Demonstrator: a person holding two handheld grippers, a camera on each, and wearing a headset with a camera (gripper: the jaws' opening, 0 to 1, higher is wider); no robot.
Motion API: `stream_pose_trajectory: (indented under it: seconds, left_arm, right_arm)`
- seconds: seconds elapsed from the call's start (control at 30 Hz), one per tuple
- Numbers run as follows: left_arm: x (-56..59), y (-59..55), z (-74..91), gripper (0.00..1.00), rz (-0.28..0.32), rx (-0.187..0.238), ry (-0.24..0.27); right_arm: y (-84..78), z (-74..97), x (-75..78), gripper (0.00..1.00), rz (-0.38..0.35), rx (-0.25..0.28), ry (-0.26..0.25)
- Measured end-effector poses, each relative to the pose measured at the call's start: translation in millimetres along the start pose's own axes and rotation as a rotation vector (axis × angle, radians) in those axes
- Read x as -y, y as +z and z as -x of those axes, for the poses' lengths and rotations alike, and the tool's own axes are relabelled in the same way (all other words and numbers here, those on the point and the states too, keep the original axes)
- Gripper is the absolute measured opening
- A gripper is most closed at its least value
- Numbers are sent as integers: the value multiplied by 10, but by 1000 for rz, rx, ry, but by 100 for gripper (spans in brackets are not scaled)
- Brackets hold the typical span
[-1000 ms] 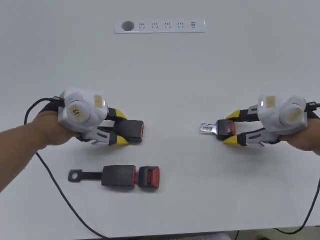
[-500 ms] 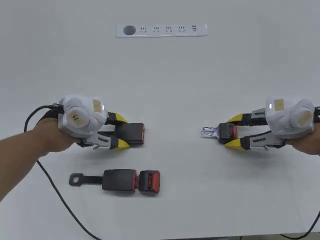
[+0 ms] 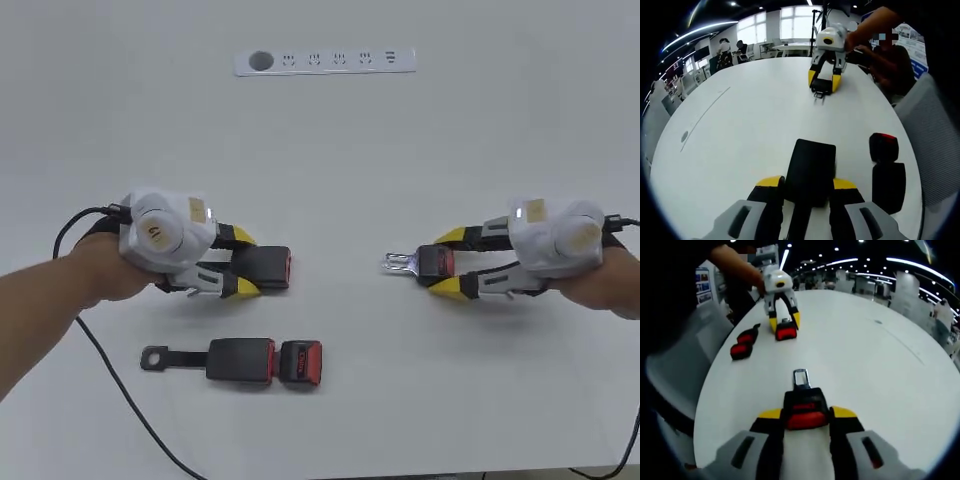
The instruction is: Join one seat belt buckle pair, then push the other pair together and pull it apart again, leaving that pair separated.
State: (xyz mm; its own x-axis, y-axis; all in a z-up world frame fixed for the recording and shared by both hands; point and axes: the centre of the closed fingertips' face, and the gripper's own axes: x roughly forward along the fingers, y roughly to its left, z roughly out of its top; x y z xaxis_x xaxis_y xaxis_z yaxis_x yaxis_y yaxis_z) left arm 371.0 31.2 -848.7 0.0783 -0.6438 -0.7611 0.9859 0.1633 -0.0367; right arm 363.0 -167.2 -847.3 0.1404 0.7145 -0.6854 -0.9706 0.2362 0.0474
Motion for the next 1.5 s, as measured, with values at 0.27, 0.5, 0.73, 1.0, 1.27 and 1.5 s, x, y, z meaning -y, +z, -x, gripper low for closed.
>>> stream_pose_trajectory:
  seconds: [0.27, 0.5, 0.73, 1.0, 1.27, 1.5]
  left_arm:
    - [-4, -5, -5, 36, 4, -3, 3]
    - [-3, -6, -3, 36, -2, -9, 0]
    - [1, -3, -2, 36, -4, -14, 0]
    - [1, 0, 0, 36, -4, -20, 0]
    - [-40, -44, -11, 36, -5, -25, 0]
    - [-50, -54, -16, 36, -10, -32, -3]
  right_arm:
    - [162, -171, 0, 35, 5, 10, 1]
    - [319, -358, -56, 35, 10, 22, 5]
    - [457, -514, -83, 35, 21, 40, 8]
    - [628, -744, -150, 35, 28, 67, 26]
    - [755, -911, -238, 35, 45, 91, 53]
    - [814, -992, -258, 35, 35, 84, 45]
